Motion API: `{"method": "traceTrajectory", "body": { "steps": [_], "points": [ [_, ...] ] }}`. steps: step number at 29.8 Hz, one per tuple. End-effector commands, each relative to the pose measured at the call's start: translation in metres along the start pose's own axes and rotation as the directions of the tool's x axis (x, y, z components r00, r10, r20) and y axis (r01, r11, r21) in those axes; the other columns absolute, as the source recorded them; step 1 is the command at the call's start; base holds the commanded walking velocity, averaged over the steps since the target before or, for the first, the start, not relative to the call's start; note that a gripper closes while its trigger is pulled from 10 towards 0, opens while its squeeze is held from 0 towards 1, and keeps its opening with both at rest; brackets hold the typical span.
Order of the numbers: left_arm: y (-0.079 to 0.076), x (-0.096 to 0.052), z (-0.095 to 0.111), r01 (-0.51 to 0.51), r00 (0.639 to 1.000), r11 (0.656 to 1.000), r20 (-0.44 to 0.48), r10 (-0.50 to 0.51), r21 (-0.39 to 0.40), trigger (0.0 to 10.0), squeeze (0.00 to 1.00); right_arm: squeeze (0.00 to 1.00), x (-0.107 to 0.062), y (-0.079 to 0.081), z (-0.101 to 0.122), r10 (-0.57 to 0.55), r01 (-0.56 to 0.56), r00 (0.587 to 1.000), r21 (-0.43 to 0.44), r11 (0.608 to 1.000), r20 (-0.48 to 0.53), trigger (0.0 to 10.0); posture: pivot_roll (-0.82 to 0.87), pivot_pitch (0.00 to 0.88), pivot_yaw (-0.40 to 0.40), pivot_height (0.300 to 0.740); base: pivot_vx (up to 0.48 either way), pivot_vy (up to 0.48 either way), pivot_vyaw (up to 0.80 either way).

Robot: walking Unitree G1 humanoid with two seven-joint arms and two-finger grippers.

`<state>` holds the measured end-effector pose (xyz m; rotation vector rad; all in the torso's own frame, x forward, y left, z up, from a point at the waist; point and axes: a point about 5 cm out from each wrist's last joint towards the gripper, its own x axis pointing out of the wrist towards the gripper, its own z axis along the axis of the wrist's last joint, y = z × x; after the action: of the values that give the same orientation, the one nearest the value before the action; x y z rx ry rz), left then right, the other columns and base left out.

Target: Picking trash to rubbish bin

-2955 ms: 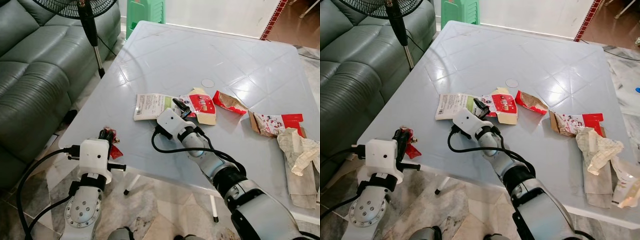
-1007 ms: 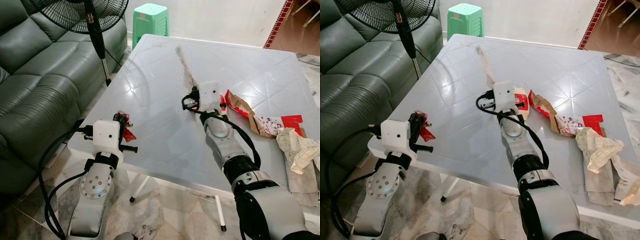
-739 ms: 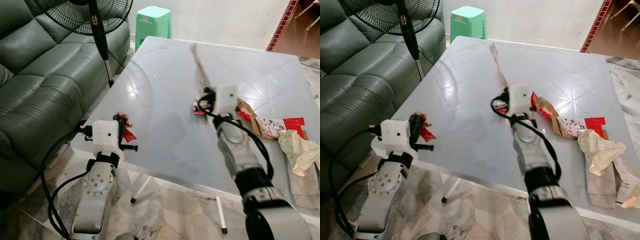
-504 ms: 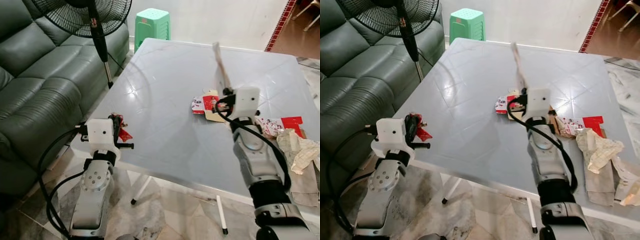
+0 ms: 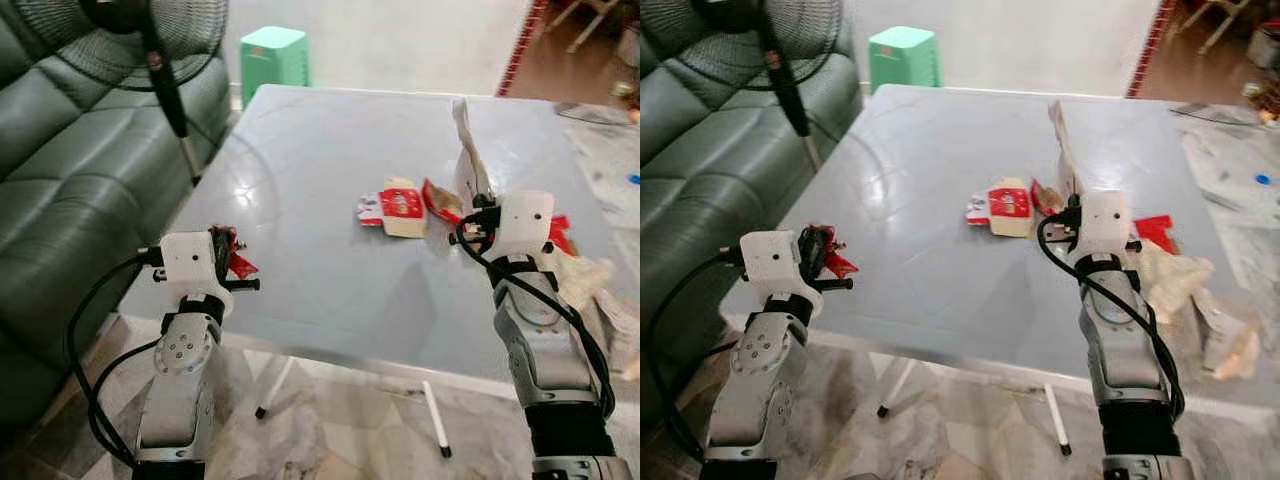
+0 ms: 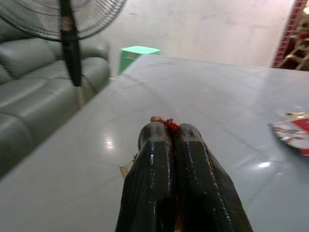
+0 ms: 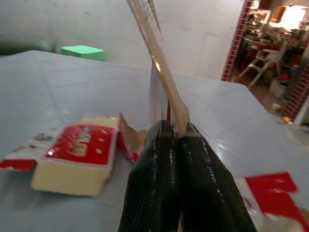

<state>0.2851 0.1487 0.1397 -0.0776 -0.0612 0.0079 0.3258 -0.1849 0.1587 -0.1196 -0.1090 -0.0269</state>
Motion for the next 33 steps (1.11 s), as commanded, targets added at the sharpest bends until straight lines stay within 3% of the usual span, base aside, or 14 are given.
{"method": "traceTrajectory", "body": {
  "steps": [1, 5, 14, 33],
  "points": [
    [0.001, 0.002, 0.0, -0.002, 1.0, 1.0, -0.011, 0.002, -0.018, 10.0, 0.0, 0.0, 0.003, 0.004, 0.009, 0.008, -0.009, 1.0, 0.005, 1.0, 0.021, 10.0, 0.04, 0.001, -0.008, 0.74, 0.0, 0.0, -0.77],
    [0.001, 0.002, -0.001, -0.007, 1.0, 0.999, -0.02, 0.006, -0.046, 10.0, 0.0, 0.0, 0.005, 0.018, 0.013, 0.047, -0.047, 0.999, 0.007, 0.999, 0.027, 10.0, 0.04, 0.001, -0.01, 0.74, 0.0, 0.0, -0.77],
    [-0.001, 0.002, 0.0, 0.003, 1.0, 0.998, -0.02, -0.005, -0.064, 10.0, 0.0, 0.0, 0.004, 0.017, 0.013, 0.051, -0.051, 0.999, 0.012, 0.999, 0.018, 10.0, 0.03, 0.01, -0.015, 0.74, 0.0, 0.0, -0.66],
    [-0.005, 0.002, 0.0, 0.036, 0.999, 0.995, -0.033, -0.04, -0.094, 10.0, 0.0, 0.0, 0.005, 0.022, 0.015, 0.068, -0.068, 0.998, 0.015, 0.998, 0.017, 10.0, 0.03, 0.013, -0.017, 0.74, -0.053, 0.0, 0.0]
  ]
}}
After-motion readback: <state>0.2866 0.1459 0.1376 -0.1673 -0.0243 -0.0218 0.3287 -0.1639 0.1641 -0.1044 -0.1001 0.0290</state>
